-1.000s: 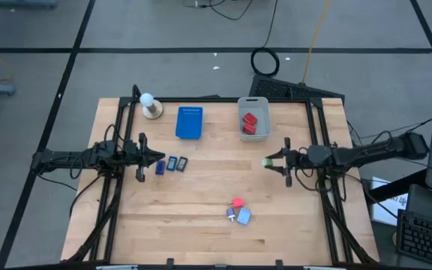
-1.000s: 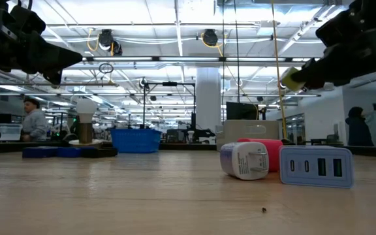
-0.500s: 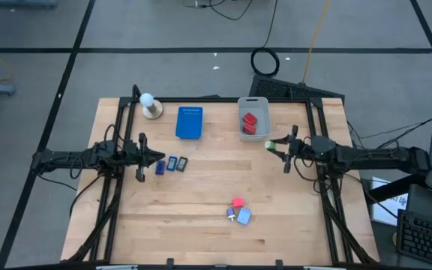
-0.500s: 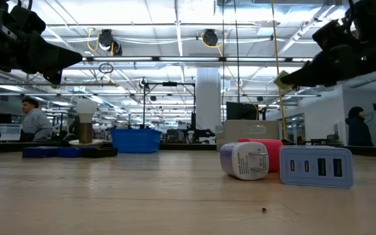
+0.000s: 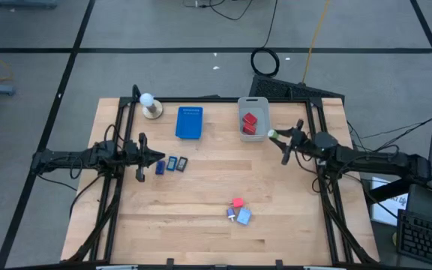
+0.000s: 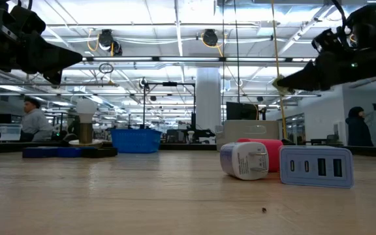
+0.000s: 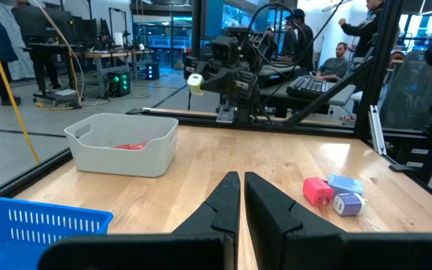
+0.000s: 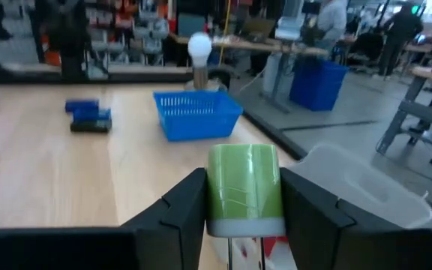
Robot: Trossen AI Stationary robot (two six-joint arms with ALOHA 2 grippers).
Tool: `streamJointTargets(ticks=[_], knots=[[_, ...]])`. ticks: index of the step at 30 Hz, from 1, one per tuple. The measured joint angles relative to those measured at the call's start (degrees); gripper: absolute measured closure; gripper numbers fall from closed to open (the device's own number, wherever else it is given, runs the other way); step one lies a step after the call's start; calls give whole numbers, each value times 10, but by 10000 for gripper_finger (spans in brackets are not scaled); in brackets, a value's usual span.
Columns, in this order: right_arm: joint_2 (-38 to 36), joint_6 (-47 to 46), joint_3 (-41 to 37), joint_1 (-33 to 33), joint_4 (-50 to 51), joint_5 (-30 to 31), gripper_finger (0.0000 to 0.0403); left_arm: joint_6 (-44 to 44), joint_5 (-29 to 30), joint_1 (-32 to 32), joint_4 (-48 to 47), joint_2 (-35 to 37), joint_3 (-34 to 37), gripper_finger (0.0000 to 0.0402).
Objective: Pick & Place Office items
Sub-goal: Put the green charger adapter into the gray bin
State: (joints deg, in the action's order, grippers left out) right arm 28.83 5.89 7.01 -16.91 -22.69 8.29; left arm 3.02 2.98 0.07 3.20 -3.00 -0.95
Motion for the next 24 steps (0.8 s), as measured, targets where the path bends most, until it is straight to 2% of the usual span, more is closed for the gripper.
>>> streamJointTargets(ticks=[9,11,14,21,24], knots=[[96,-44,0,0,-172,6,266,0,0,0,0,0,0,380],[126,-51,10,0,-186,7,266,0,0,0,0,0,0,380],[171,-54,49,-9,-162,9,266,0,0,0,0,0,0,380],[298,-52,208,-74,-6,6,266,0,0,0,0,0,0,380],[359,-49,281,-107,64,-21,266,0,0,0,0,0,0,380]])
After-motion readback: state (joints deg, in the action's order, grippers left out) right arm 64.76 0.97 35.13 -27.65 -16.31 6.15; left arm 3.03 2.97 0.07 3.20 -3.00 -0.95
